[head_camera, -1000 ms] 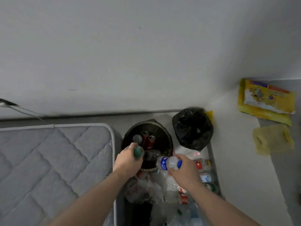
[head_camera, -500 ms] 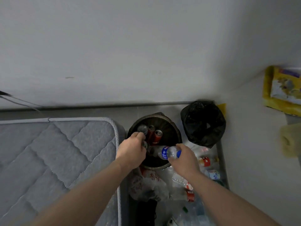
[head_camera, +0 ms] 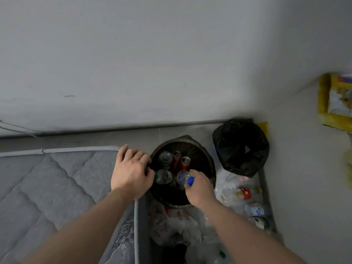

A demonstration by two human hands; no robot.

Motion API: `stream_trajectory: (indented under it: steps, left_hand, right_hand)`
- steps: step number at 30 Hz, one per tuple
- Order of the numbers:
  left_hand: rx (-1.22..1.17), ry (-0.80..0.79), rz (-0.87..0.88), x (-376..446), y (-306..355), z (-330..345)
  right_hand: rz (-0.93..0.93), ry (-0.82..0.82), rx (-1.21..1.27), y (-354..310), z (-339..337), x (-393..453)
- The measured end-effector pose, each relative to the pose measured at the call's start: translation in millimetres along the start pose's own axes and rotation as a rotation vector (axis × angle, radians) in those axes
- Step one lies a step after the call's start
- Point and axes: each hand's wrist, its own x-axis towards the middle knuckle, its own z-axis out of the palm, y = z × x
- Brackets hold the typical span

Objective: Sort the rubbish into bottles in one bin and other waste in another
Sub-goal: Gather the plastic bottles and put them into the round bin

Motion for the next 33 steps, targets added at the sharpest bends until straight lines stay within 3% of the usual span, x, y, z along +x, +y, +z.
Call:
stream_trajectory:
  steps: [6, 17, 24, 29, 33]
  left_hand:
    - [0.040, -0.030, 0.000, 0, 0, 3]
    - [0.203, -0.230, 0.020, 2, 19, -4]
    - [-0.064, -0.242, 0.127, -64, 119, 26]
    - [-0.081, -0.568, 0.096, -132, 209, 56]
    - [-0.029, -0.659, 0.105, -176, 271, 57]
  right_hand:
    - [0.014, -0.130, 0.043, 4, 21, -10]
    - [0.124, -0.097, 0.067, 56, -14, -74]
    - [0.197, -0.049, 0.046, 142, -41, -131]
    - [0.244, 0.001, 0.041, 231, -59, -178]
    - [0.268, 0.003, 0.108, 299, -75, -224]
